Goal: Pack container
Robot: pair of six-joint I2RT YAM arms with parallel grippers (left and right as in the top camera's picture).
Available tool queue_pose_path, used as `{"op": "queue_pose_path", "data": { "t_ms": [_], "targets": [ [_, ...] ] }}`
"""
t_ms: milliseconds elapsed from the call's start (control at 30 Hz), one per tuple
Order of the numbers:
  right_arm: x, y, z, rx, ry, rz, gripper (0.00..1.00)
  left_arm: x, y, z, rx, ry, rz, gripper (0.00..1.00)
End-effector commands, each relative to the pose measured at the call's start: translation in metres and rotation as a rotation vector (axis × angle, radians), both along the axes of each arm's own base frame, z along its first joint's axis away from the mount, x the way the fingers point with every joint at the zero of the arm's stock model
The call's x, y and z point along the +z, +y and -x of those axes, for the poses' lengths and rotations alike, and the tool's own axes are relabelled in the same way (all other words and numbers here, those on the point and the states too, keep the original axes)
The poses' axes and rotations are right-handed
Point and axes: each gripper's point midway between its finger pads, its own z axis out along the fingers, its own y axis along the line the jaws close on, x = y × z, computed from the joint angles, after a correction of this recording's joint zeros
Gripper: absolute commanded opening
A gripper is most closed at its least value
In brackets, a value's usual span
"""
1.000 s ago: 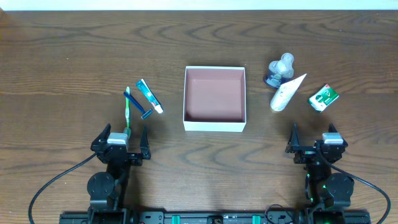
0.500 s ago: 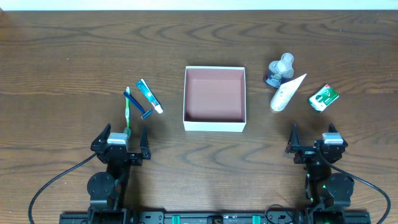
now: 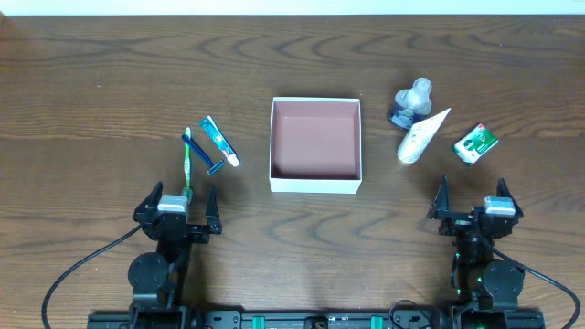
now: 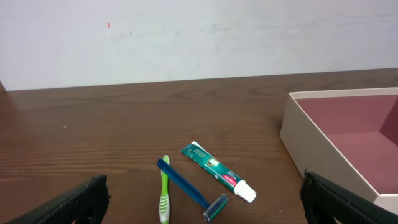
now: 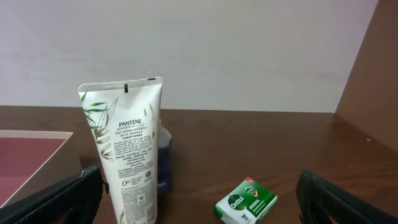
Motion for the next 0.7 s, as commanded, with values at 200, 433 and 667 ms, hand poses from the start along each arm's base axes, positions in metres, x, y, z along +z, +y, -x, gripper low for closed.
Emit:
{"op": "queue_pose_path", "data": {
  "t_ms": [200, 433, 667],
  "targets": [
    [0.019, 0.038, 0.004, 0.221, -0.032, 0.001, 0.99, -0.017, 0.000, 0.001, -0.002, 0.054, 0.000, 0.98],
    [0.093, 0.048, 0.005, 0.278, 0.044, 0.062, 0.99, -0.017, 0.000, 0.001, -0.002, 0.054, 0.000, 0.98],
    [0.164, 0.064, -0.032, 0.385, 0.316, 0.021, 0.99, -0.017, 0.000, 0.001, -0.002, 0.054, 0.000, 0.98]
  ]
}}
